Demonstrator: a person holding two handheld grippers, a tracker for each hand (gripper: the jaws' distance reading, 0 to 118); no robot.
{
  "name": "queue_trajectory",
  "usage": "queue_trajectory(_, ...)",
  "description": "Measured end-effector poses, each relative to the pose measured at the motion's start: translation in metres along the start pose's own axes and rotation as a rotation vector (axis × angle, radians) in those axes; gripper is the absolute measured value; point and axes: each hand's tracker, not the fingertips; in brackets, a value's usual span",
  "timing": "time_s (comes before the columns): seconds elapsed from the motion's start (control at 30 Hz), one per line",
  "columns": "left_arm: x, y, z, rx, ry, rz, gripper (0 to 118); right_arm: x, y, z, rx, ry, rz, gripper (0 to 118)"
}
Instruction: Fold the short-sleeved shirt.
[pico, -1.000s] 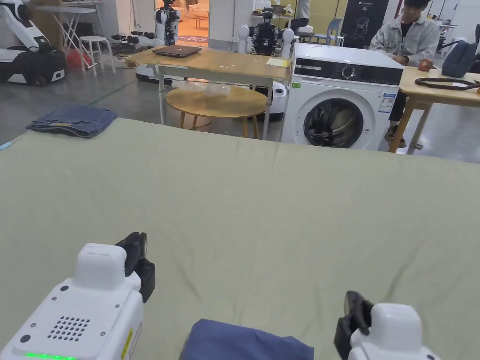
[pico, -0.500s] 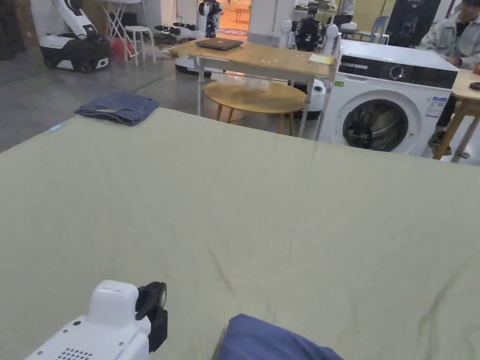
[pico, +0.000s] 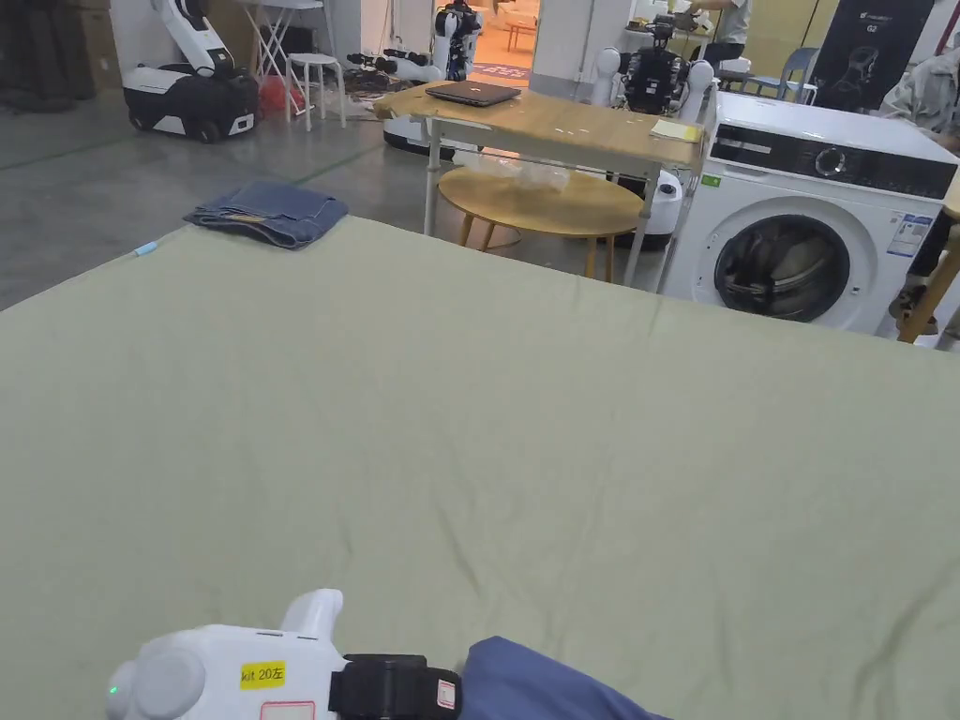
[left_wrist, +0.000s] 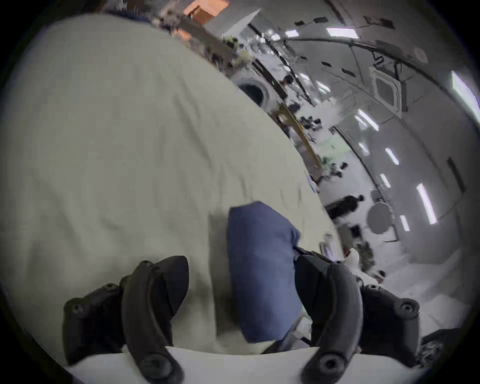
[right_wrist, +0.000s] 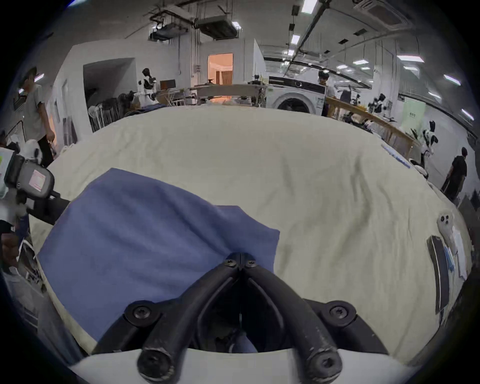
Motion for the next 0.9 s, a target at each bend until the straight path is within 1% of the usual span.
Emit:
queue_trajectory(0.1, -0.021, 0.011, -0.032, -0.136, -0.063, 0.056, 86, 0.000, -0.001, 0.000, 0.003, -0.002, -0.006, 0)
queue_trajectory(0.2, -0.030, 0.014, -0.062, -0.240, -0.223, 0.128, 86, 0.002, -0.002, 0.000, 0.005, 0.000, -0.015, 0)
queue_trajectory(0.23, -0.029, 0.013, -0.070, -0.287, -0.268, 0.127, 86, 0.002, -0.002, 0.000, 0.007, 0.001, -0.018, 0)
queue_trajectory(0.27, -0.027, 0.013, -0.078, -0.323, -0.290, 0.126, 86, 0.003, -0.003, 0.000, 0.009, 0.003, -0.021, 0)
queue_trajectory(0.3, -0.026, 0.012, -0.085, -0.298, -0.264, 0.124, 84, 0.002, -0.003, 0.000, 0.012, 0.002, -0.022, 0)
queue_trajectory(0.33, -0.023, 0.011, -0.089, -0.300, -0.242, 0.106, 78, 0.003, -0.004, 0.000, 0.013, 0.001, -0.023, 0)
queue_trajectory(0.4, -0.018, 0.004, -0.091, -0.285, -0.163, 0.051, 38, 0.003, -0.004, 0.000, 0.010, -0.005, -0.026, 0)
queue_trajectory(0.43, -0.022, 0.001, -0.091, -0.286, -0.192, 0.076, 29, 0.004, -0.005, 0.000, 0.010, -0.001, -0.030, 0)
queue_trajectory(0.47, -0.027, 0.000, -0.089, -0.269, -0.227, 0.112, 28, 0.004, -0.005, 0.000, 0.011, 0.001, -0.033, 0)
queue_trajectory(0.5, -0.035, -0.002, -0.087, -0.250, -0.238, 0.110, 26, 0.004, -0.005, 0.000, 0.012, 0.002, -0.030, 0)
queue_trajectory(0.57, -0.034, -0.007, -0.084, -0.238, -0.235, 0.089, 24, 0.002, -0.006, 0.001, 0.016, 0.001, -0.020, 0)
queue_trajectory(0.7, -0.025, -0.009, -0.078, -0.213, -0.241, 0.100, 23, 0.001, -0.005, 0.002, 0.021, -0.001, -0.009, 0)
queue_trajectory(0.8, -0.017, -0.007, -0.068, -0.198, -0.199, 0.116, 22, -0.002, 0.002, 0.012, 0.048, 0.002, 0.015, 0)
queue_trajectory(0.83, -0.016, -0.006, -0.064, -0.212, -0.177, 0.147, 21, -0.002, 0.005, 0.015, 0.077, 0.009, 0.016, 0)
queue_trajectory(0.9, -0.014, 0.001, -0.049, -0.201, -0.162, 0.139, 21, -0.003, 0.015, 0.023, 0.113, 0.006, 0.019, 0)
